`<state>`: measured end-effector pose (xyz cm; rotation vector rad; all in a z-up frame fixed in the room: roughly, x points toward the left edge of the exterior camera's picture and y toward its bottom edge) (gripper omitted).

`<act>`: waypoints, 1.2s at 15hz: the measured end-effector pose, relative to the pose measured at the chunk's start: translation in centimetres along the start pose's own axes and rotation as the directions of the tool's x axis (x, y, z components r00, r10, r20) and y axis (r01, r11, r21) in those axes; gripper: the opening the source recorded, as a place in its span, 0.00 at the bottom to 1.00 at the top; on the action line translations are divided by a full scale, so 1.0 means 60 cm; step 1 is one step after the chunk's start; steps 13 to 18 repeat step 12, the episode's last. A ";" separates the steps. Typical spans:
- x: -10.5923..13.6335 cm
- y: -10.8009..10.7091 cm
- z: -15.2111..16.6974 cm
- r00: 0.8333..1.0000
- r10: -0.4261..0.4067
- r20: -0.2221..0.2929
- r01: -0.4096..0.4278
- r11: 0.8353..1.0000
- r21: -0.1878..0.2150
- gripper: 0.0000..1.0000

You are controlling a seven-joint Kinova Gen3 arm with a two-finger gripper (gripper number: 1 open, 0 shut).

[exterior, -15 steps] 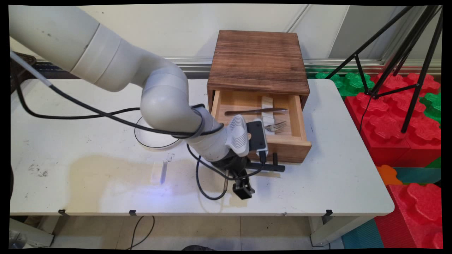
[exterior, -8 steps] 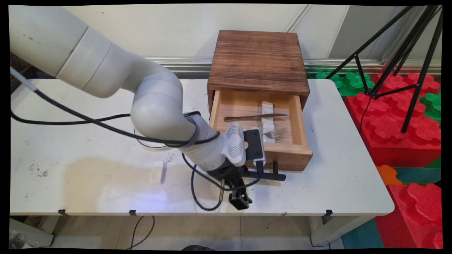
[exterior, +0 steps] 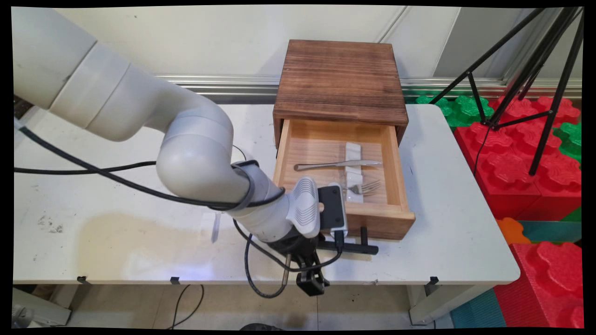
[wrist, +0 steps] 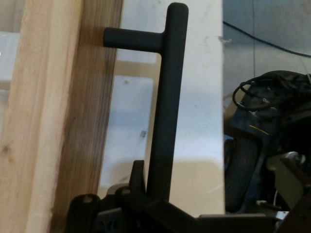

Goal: Open the drawer

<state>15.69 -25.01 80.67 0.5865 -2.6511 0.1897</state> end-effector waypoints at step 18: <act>-0.008 0.050 -0.017 1.000 0.007 0.003 -0.006 1.000 -0.023 1.00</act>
